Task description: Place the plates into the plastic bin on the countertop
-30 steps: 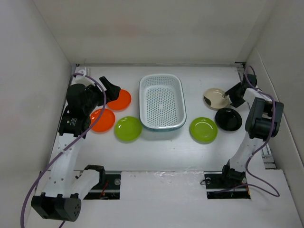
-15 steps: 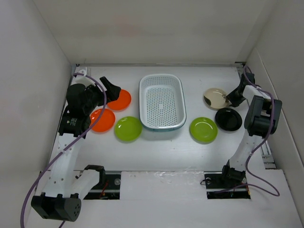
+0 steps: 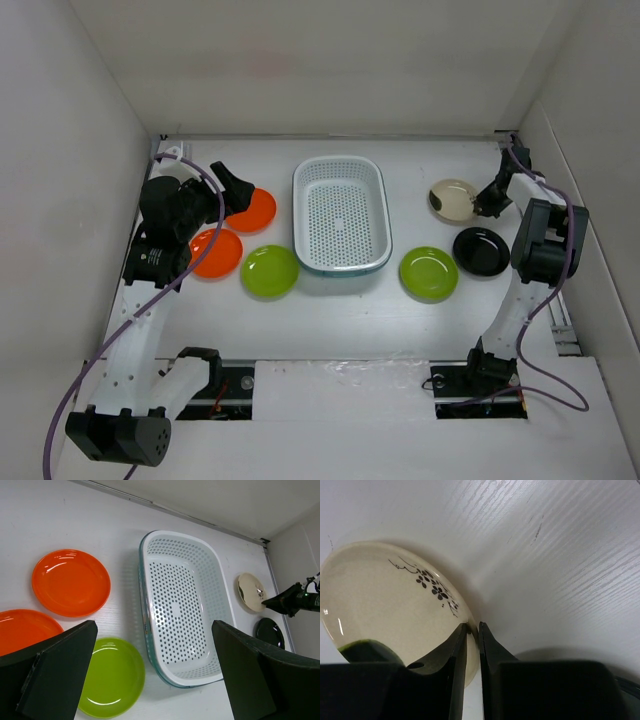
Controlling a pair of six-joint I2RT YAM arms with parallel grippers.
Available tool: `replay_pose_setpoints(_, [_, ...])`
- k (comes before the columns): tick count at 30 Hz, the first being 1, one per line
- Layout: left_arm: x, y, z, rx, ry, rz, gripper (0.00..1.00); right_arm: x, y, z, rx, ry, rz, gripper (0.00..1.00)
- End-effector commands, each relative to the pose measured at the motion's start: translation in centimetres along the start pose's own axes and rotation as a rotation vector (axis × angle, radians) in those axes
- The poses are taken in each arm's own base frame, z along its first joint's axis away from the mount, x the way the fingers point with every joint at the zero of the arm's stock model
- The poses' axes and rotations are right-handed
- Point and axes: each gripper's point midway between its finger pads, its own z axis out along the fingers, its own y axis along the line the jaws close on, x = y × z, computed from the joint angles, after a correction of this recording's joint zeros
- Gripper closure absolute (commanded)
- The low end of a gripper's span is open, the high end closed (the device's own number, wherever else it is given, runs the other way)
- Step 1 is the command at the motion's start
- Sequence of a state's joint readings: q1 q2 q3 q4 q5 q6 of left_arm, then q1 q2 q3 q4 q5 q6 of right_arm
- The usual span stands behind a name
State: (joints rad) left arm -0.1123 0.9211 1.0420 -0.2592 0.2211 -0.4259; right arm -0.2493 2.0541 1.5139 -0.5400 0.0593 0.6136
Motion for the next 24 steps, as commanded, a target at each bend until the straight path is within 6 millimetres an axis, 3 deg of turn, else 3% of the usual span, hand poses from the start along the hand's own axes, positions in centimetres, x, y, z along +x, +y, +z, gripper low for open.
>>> replay_pose_setpoints(1, [-1.4, -0.9, -0.3, 0.03, -0.039, 0.027, 0.01, -0.4, 0.4, -0.3, -0.012, -0.008, -0.005, 1.0])
replay_pose_setpoints(7, [-1.3, -0.5, 0.1, 0.005, -0.031, 0.015, 0.01, -0.4, 5.6, -3.8, -0.2, -0.052, -0.003, 1.0])
replay_pose_setpoints(9, [-1.4, -0.4, 0.1, -0.004, -0.036, 0.014, 0.01, -1.4, 8.1, -6.7, -0.323, -0.098, 0.022, 1.0])
replay_pose_setpoints(10, [-1.6, -0.5, 0.1, 0.0, -0.044, 0.005, 0.01, -1.0, 7.9, -7.0, -0.332, -0.104, 0.045, 1.0])
replay_pose_setpoints(12, [-2.1, -0.8, -0.2, 0.011, -0.064, 0.0, 0.01, -2.5, 9.5, -10.3, -0.443, -0.174, 0.108, 1.0])
replay_pose_setpoints(14, [-1.8, -0.9, 0.0, 0.023, -0.06, 0.0, 0.01, -2.0, 9.6, -11.3, -0.486, -0.178, 0.137, 1.0])
replay_pose_setpoints(17, [-2.0, -1.2, 0.0, 0.037, -0.063, 0.002, 0.01, -1.6, 11.6, -14.2, -0.583, -0.2, 0.14, 1.0])
replay_pose_setpoints(19, [-1.0, -0.4, 0.7, 0.009, -0.03, -0.005, 0.01, -1.7, 12.8, -16.6, -0.633, -0.239, 0.122, 1.0])
replay_pose_setpoints(22, [-0.5, 0.4, 1.5, -0.025, -0.009, -0.023, 0.01, -0.1, 15.4, -19.3, -0.699, -0.259, 0.046, 1.0])
replay_pose_setpoints(23, [-0.4, 0.7, 1.7, -0.038, -0.005, -0.025, 0.01, 1.8, 17.2, -20.3, -0.747, -0.23, -0.012, 1.0])
replay_pose_setpoints(24, [0.0, 0.9, 1.9, -0.048, 0.011, -0.049, 0.01, 2.2, 18.7, -22.0, -0.797, -0.236, -0.057, 1.0])
